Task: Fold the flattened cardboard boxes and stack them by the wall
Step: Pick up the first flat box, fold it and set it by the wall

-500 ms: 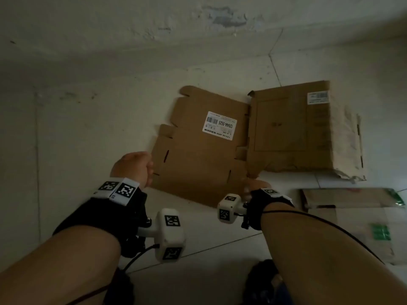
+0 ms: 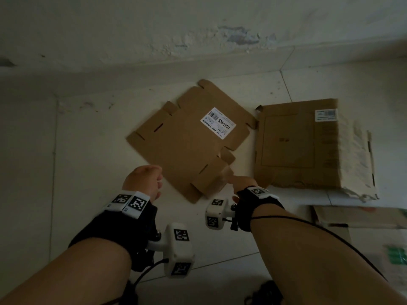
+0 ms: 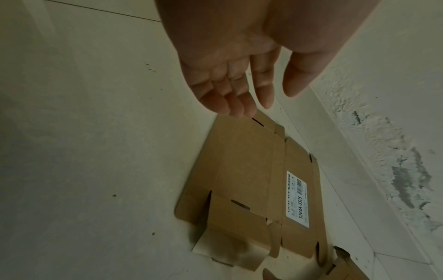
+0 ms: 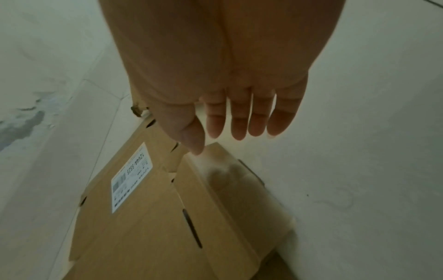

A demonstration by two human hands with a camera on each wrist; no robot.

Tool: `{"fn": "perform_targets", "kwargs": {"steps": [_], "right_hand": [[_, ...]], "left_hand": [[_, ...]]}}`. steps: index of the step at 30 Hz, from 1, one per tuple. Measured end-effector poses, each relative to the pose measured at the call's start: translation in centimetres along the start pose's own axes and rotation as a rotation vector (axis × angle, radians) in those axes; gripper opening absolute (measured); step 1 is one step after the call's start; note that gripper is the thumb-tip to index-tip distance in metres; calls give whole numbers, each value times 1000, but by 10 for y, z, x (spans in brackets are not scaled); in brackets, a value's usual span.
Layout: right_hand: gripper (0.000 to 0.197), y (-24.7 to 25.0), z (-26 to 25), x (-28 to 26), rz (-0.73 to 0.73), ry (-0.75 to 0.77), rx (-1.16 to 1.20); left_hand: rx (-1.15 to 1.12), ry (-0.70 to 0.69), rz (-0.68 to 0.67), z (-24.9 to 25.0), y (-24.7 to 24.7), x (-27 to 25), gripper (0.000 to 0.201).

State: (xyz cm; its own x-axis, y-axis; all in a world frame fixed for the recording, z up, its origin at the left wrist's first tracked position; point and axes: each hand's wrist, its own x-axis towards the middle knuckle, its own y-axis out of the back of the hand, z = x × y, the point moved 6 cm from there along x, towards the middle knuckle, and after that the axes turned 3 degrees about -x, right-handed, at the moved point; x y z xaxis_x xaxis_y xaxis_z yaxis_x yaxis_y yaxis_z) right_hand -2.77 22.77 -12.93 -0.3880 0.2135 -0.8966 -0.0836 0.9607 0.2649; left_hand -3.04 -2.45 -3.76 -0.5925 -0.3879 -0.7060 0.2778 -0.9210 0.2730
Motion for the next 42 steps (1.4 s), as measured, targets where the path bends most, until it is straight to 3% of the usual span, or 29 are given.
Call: {"fn": "perform_targets", "kwargs": {"steps": [7, 13, 16, 19, 21, 23, 24, 27, 30, 33, 36, 40, 42], "right_hand": [[75, -11, -25, 22, 123, 47, -217], [57, -26, -46, 29, 105, 86, -537], [41, -30, -59, 19, 63, 199, -315], [12, -32, -65, 1, 46, 263, 44], [31, -34, -76, -18, -24, 329, 162], [37, -35, -88, -41, -106, 415, 197], [36, -35, -95, -55, -128, 468, 196], [22, -27, -109, -104, -98, 605, 17], [33, -13, -120, -148, -85, 728, -180], [35, -4, -126, -198, -76, 841, -441], [28, 1, -131, -251, -27, 1022, -647], [9, 8, -127, -310, 106, 1233, -915], [4, 11, -121, -323, 154, 1232, -1064]], "left_hand": [[-3, 27, 2, -2, 8, 13, 11], [28, 70, 30, -3, 15, 28, 10], [28, 79, 35, -3, 16, 27, 9], [1, 102, 6, -3, 13, 23, 15], [-25, 116, -26, 1, 7, 18, 20], [-45, 107, -53, 8, 3, 10, 14], [-52, 95, -77, 14, 0, 3, 20], [-76, 59, -150, 35, -5, -23, 57], [-41, 42, -212, 59, -7, -50, 73], [-32, 52, -267, 81, -5, -85, 75], [-176, 38, -324, 102, -1, -119, 63], [-346, 14, -449, 124, 9, -157, 77], [-376, -18, -437, 131, 15, -169, 56]]}}
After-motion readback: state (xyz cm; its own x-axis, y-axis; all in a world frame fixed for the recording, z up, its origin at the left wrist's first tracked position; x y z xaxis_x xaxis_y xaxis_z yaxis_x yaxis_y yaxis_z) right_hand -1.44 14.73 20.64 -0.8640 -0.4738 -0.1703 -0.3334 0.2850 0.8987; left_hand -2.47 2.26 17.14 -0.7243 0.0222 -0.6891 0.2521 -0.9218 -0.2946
